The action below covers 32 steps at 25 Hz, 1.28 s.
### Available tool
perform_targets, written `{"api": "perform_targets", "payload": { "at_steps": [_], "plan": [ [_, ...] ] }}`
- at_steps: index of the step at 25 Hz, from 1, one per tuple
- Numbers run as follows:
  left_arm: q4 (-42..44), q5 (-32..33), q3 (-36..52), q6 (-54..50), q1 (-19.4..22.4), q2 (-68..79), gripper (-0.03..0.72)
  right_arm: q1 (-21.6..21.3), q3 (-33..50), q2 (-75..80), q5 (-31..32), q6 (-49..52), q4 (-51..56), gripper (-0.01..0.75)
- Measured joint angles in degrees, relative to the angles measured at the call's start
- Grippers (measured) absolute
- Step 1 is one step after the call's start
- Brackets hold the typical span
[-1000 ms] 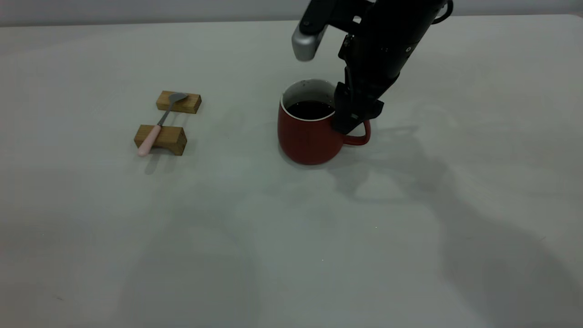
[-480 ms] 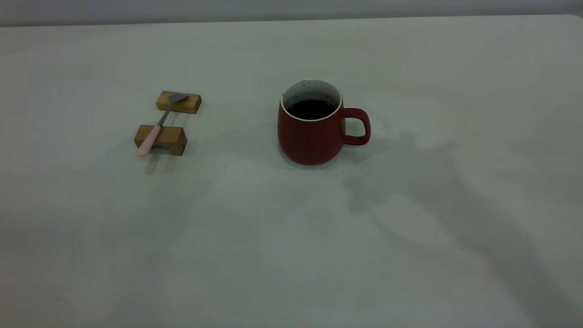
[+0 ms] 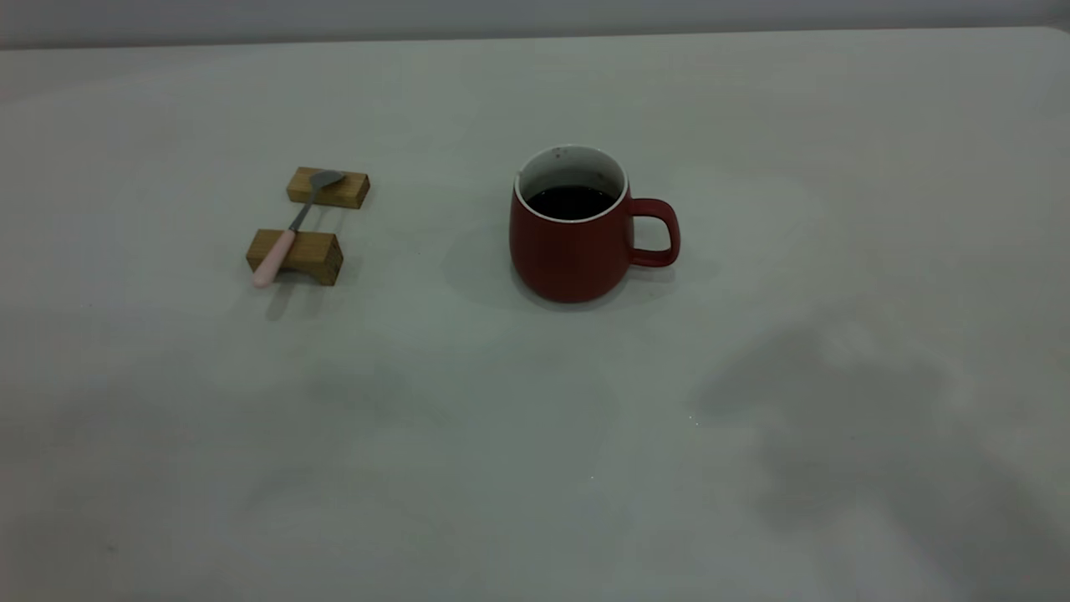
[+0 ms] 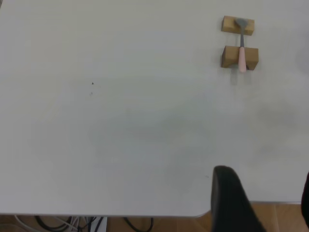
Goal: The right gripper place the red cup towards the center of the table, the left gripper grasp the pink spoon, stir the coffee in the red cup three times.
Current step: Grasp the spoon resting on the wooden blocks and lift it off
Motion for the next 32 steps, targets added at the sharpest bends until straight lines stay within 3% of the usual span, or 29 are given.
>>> {"api": "perform_targets", "payload": {
  "at_steps": [8,18,26,32],
  "plan": [
    [0.00,0.00,0.00,0.00,0.00,0.00,0.432,-0.81,20.46,-21.12,0.12,7.00,-2.44,0.591],
    [0.00,0.00,0.00,0.00,0.00,0.00,0.432,-12.43,42.77,-53.85,-4.81,10.25,-2.39,0.591],
    [0.00,0.00,0.00,0.00,0.00,0.00,0.432,-21.24,49.06,-69.97,-6.36,10.29,-2.57,0.591],
    [0.00,0.00,0.00,0.00,0.00,0.00,0.432,-24.08,49.47,-72.01,-6.14,10.29,-3.28,0.591]
  ]
}}
